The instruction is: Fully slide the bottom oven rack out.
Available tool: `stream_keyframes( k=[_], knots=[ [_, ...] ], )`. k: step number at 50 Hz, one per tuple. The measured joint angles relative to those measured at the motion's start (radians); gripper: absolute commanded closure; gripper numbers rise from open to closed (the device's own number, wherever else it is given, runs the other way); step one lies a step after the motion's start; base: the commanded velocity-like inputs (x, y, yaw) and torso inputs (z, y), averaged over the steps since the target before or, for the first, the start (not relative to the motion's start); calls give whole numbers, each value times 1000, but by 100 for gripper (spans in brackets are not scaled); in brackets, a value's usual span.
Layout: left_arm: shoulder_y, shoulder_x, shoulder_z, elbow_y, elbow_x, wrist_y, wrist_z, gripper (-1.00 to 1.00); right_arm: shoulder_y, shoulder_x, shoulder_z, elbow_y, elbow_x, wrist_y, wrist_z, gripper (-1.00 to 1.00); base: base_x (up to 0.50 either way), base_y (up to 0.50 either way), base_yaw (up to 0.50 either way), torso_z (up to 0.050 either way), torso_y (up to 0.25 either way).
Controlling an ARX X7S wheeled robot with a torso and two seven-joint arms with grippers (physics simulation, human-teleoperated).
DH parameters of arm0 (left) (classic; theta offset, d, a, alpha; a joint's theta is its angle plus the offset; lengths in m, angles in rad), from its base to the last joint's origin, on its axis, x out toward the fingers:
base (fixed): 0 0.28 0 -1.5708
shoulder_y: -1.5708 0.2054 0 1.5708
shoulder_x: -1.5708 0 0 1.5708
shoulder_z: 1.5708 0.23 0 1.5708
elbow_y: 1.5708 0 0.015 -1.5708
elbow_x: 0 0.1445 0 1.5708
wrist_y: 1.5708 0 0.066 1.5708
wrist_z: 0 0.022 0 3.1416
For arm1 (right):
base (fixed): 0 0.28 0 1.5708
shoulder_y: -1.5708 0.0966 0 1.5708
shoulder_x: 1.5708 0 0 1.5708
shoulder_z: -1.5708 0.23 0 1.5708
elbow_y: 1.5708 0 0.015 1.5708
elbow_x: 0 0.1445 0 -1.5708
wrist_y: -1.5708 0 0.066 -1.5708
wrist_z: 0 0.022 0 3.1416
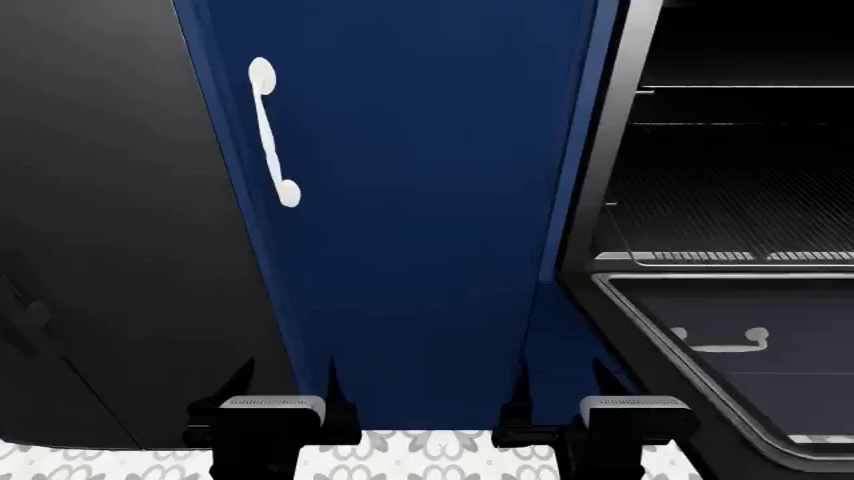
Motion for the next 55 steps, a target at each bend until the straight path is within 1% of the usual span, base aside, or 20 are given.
stream_keyframes(
  k=[9, 21, 26, 30, 35, 40, 44, 47, 49, 52, 55],
  knots=[
    [15, -23, 35, 41, -12, -63, 4, -100, -6, 16, -33, -8, 5, 2, 22, -100, 0, 0, 0, 0, 0],
    [35, -47, 73, 82, -22, -105, -15, -100, -18, 42, -88, -25, 5, -3, 49, -100, 0, 0, 0, 0, 0],
    [43, -57, 79, 153, -41, -178, -23, -100, -37, 55, -113, -95, 9, 31, 50, -100, 0, 0, 0, 0, 0],
    [38, -69, 83, 258, -61, -299, -31, -100, -58, 68, -141, -199, 8, 91, 44, -100, 0, 0, 0, 0, 0],
    [21, -87, 81, 425, -98, -499, -36, -100, -77, 88, -170, -365, 12, 203, 33, -100, 0, 0, 0, 0, 0],
    [-21, -99, 56, 606, -149, -738, -43, -100, -79, 104, -174, -543, 37, 349, 22, -100, 0, 0, 0, 0, 0],
    [-91, -112, 17, 742, -196, -951, -47, -100, -67, 110, -153, -677, 70, 483, 20, -100, 0, 0, 0, 0, 0],
    [-162, -136, -43, 821, -299, -1102, -90, -100, -39, 116, -118, -771, 126, 598, 31, -100, 0, 0, 0, 0, 0],
    [-212, -170, -95, 852, -419, -1187, -170, -100, -8, 152, -98, -821, 214, 662, 89, -100, 0, 0, 0, 0, 0],
    [-297, -249, -150, 853, -657, -1272, -363, -100, 59, 237, -70, -879, 416, 735, 237, -100, 0, 0, 0, 0, 0],
    [-386, -348, -165, 833, -948, -1301, -578, -100, 142, 327, -39, -920, 656, 792, 399, -100, 0, 0, 0, 0, 0]
  ],
)
